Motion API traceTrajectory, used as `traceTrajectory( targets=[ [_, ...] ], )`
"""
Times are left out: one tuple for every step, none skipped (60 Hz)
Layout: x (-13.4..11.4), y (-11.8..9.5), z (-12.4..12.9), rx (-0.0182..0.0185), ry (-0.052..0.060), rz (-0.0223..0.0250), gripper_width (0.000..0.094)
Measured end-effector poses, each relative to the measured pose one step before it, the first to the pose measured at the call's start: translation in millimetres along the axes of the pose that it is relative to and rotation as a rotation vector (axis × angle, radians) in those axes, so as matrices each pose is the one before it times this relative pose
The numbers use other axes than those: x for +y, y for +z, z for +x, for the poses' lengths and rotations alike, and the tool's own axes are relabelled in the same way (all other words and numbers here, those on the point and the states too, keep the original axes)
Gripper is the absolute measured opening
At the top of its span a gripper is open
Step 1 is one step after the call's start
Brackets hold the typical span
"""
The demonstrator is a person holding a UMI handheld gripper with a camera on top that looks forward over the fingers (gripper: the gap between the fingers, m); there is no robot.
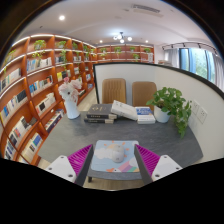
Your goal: Arrange mouse
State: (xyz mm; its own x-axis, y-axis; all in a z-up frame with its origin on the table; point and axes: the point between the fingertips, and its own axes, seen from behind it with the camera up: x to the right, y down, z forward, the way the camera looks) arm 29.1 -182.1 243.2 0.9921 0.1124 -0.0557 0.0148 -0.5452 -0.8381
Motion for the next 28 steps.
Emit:
traceTrajectory(
  targets=[
    [1.70, -4.35, 0.27, 0.00058, 0.0025, 0.00257, 0.0817],
    [0.62, -2.90, 0.78, 0.00071, 0.0012, 0.00113, 0.0818],
    [0.55, -2.76, 1.37, 0.00166, 0.0002, 0.00131, 0.0817],
    [0.87, -2.55, 0.75, 0.00162, 0.0000, 0.00148, 0.0816],
    [0.98, -2.30, 0.53, 0.00045, 0.0001, 0.00097, 0.0816],
    [1.36, -2.16, 0.12, -0.00049, -0.0001, 0.00020, 0.0815],
    [1.77, -2.21, 0.07, -0.00086, -0.0009, -0.00126, 0.0814],
    [1.53, -1.85, 0.12, -0.00037, -0.0018, -0.00166, 0.0815],
    [1.96, -1.68, -0.03, -0.00055, -0.0014, -0.00167, 0.0816],
    [1.99, -1.80, 0.14, -0.00081, 0.0000, -0.00170, 0.0816],
    [1.91, -1.54, 0.13, -0.00102, 0.0004, -0.00125, 0.0814],
    [1.74, -1.78, -0.19, -0.00138, 0.0005, -0.00146, 0.0813],
    [2.11, -1.44, -0.21, -0.00169, 0.0007, -0.00242, 0.0813],
    [2.20, -1.67, -0.21, -0.00167, 0.0013, -0.00298, 0.0813],
    [2.10, -1.33, -0.42, -0.00143, 0.0013, -0.00365, 0.0813],
    [2.19, -1.74, -0.44, -0.00143, 0.0019, -0.00338, 0.0812],
    [2.01, -1.72, -0.35, -0.00113, 0.0023, -0.00256, 0.0814],
    [1.58, -1.42, -0.05, -0.00123, 0.0027, -0.00185, 0.0814],
    [1.75, -1.04, -0.27, -0.00171, 0.0031, -0.00141, 0.0812],
    [2.47, 0.53, 1.43, -0.00234, 0.0017, 0.00058, 0.0814],
    [1.04, -0.77, -0.06, -0.00057, 0.0025, -0.00036, 0.0814],
    [0.59, -0.68, 0.30, 0.00017, 0.0009, 0.00084, 0.0815],
    [0.83, -1.00, 0.36, 0.00111, -0.0004, 0.00133, 0.0815],
    [0.80, -0.98, 0.23, 0.00071, -0.0006, 0.00026, 0.0815],
    [0.83, -0.59, 0.20, -0.00010, -0.0005, -0.00103, 0.0815],
    [0.99, -0.75, 0.40, -0.00086, -0.0003, -0.00162, 0.0815],
    [0.89, -0.56, 0.11, -0.00141, 0.0000, -0.00074, 0.0814],
    [0.42, -0.41, 0.17, -0.00129, 0.0000, 0.00048, 0.0815]
  ],
)
